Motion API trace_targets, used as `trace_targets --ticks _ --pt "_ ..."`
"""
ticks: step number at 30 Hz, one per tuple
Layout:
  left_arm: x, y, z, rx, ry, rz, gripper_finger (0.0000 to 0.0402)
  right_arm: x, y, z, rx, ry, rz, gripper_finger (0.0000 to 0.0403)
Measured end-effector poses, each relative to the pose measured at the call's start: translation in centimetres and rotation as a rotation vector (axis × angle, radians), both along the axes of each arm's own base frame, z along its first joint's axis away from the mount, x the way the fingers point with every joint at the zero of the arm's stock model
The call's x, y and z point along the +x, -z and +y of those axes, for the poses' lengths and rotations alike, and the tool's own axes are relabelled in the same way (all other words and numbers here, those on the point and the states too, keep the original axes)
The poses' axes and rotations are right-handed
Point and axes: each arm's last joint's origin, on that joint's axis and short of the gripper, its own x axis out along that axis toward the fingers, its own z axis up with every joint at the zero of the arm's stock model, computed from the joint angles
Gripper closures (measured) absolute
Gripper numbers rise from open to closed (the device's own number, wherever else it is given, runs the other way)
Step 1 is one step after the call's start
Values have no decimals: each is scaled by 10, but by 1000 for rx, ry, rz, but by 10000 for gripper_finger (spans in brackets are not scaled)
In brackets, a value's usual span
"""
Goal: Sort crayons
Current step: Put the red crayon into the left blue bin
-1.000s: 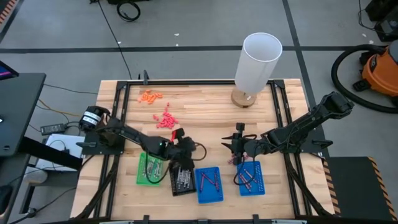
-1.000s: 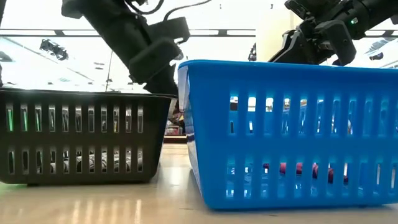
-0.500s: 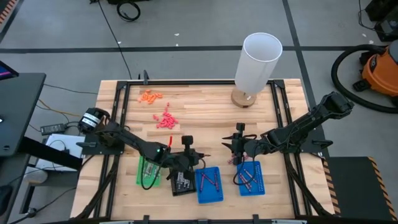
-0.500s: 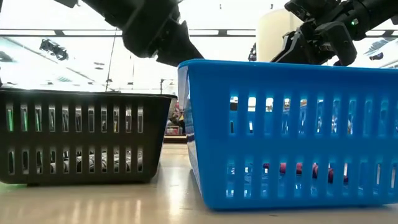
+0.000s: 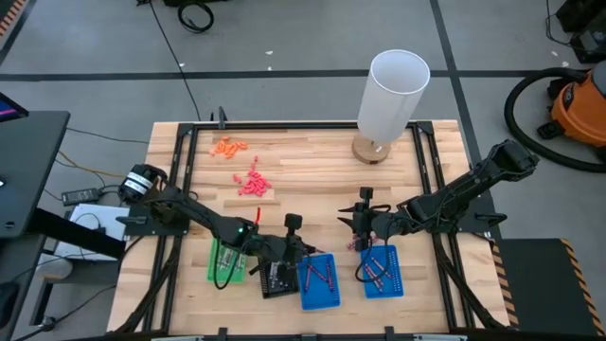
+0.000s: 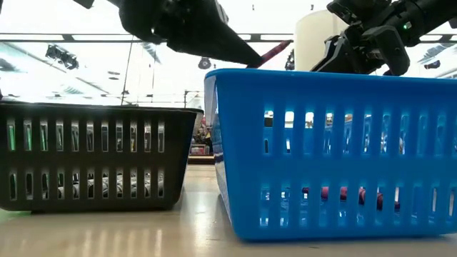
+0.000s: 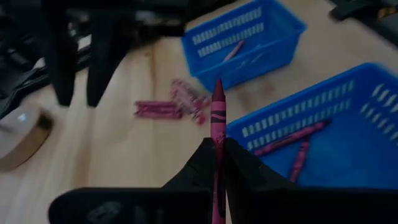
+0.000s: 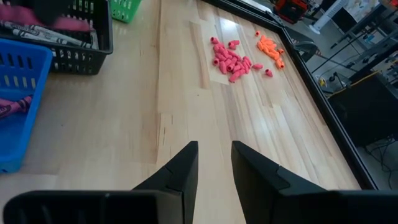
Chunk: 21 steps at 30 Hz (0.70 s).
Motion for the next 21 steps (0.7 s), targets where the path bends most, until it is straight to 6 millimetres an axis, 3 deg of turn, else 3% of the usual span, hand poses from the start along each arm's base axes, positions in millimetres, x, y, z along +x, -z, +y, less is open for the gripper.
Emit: trace_targets --ticks 11,16,21 --pt "6 -6 -1 -44 212 -52 385 0 0 0 3 2 -2 298" --pt "18 11 -6 -52 329 -100 385 0 0 0 5 2 -5 298" --pt "24 30 -9 -48 338 -81 385 0 0 0 17 3 0 298"
